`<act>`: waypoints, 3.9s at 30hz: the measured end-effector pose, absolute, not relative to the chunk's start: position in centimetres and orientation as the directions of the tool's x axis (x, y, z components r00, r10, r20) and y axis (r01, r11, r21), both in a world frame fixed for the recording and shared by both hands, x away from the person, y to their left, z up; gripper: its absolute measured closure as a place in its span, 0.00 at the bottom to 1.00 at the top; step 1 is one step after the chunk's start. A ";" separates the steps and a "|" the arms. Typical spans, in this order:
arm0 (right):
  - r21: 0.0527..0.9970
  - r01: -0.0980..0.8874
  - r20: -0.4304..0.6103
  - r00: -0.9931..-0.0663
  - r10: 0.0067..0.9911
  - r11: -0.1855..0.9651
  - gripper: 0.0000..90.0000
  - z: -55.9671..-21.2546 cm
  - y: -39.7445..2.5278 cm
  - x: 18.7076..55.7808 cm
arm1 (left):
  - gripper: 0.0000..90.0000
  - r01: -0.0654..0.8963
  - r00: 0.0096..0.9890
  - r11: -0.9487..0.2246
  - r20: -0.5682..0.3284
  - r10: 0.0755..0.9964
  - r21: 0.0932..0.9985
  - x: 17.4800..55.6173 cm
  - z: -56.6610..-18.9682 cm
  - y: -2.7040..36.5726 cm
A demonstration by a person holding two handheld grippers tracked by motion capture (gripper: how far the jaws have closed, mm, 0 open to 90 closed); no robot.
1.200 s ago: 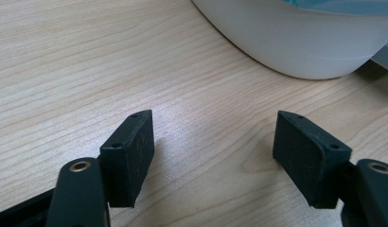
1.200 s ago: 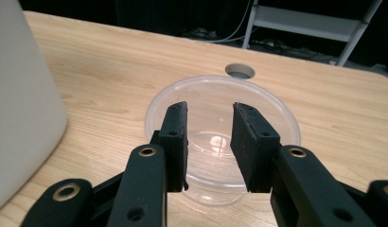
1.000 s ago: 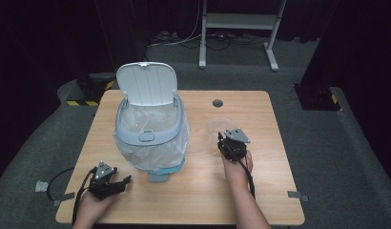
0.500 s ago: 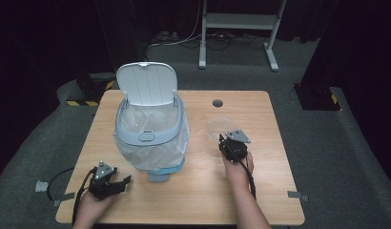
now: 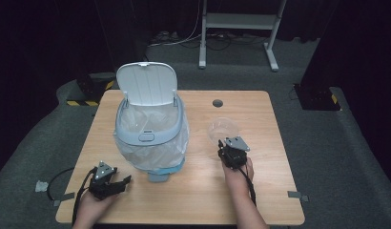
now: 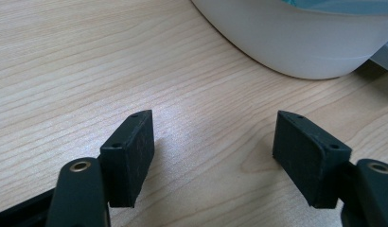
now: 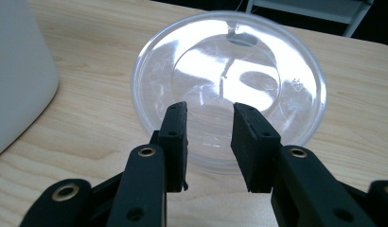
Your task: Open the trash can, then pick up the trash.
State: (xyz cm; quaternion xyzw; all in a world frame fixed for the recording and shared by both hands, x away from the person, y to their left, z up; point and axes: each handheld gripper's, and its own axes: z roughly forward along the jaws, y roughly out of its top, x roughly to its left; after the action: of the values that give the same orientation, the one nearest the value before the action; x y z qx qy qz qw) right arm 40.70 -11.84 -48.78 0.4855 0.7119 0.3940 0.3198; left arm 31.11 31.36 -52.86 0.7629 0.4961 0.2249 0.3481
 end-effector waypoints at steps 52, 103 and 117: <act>0.880 0.417 -0.109 -0.293 0.950 0.230 0.70 -47.7 -15.9 35.1 | 0.34 0.597 0.414 -0.270 -0.001 0.910 0.755 31.2 -52.8 31.3; 0.847 0.511 -0.015 -0.249 0.968 0.145 0.80 -50.1 -19.6 37.9 | 0.35 0.598 0.412 -0.269 -0.001 0.911 0.755 31.2 -52.9 31.3; 0.850 0.507 0.002 -0.267 0.964 0.139 0.87 -50.0 -19.5 37.8 | 0.35 0.598 0.412 -0.269 -0.001 0.911 0.755 31.2 -52.9 31.3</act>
State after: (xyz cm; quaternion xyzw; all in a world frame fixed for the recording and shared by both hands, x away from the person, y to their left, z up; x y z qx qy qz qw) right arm 37.83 -19.47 -49.95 0.5291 0.6950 0.3881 0.2940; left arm 31.18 31.26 -52.85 0.7643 0.4936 0.2247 0.3490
